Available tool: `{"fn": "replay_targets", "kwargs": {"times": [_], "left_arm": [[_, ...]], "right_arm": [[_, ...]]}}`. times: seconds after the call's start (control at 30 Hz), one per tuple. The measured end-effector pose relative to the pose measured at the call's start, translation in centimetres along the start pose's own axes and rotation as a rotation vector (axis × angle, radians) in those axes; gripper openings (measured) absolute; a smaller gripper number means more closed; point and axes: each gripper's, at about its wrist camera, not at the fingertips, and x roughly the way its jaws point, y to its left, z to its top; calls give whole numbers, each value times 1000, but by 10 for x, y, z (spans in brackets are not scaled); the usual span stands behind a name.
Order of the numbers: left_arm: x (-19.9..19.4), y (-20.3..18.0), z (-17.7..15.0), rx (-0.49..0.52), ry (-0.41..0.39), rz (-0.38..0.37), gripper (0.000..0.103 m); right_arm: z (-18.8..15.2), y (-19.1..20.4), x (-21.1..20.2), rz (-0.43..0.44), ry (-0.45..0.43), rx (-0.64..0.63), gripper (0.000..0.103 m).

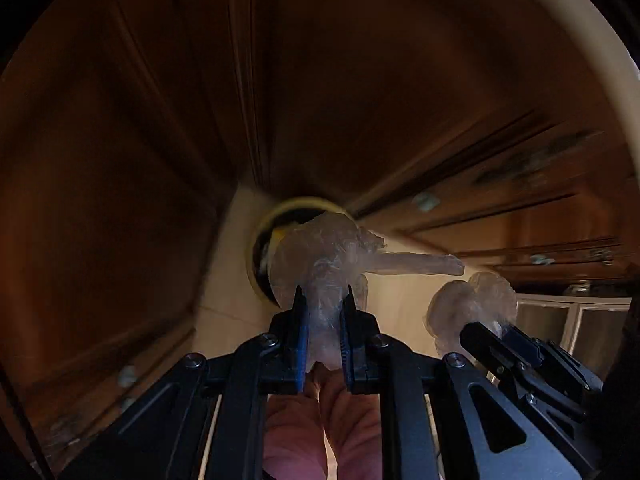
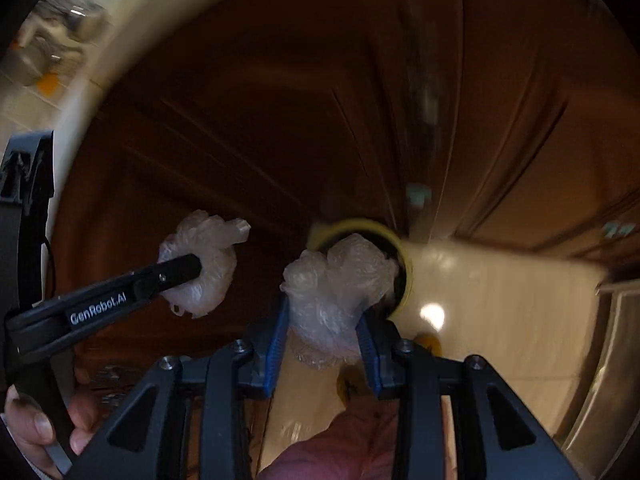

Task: Collect trash
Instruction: 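Carry both plastic bags down toward the bin, then open both tools to drop the plastic bags into the bin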

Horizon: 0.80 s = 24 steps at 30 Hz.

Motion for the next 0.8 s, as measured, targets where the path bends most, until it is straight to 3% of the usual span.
{"fn": "replay_targets", "kwargs": {"times": [0.23,0.37,0.63,0.8], "left_arm": [[129,19,-2,16,118,-14,13],[171,27,5,31,159,4,29],[173,41,13,-1,141,40,65],[162,54,12,-6,137,68,68]], "right_arm": [[-4,-34,109,-7,112,31,34],[-3,-50,148,-23,154,41,36],[17,-49,178,-41,192,42,41],[24,-35,175,-48,179,29,58]]}}
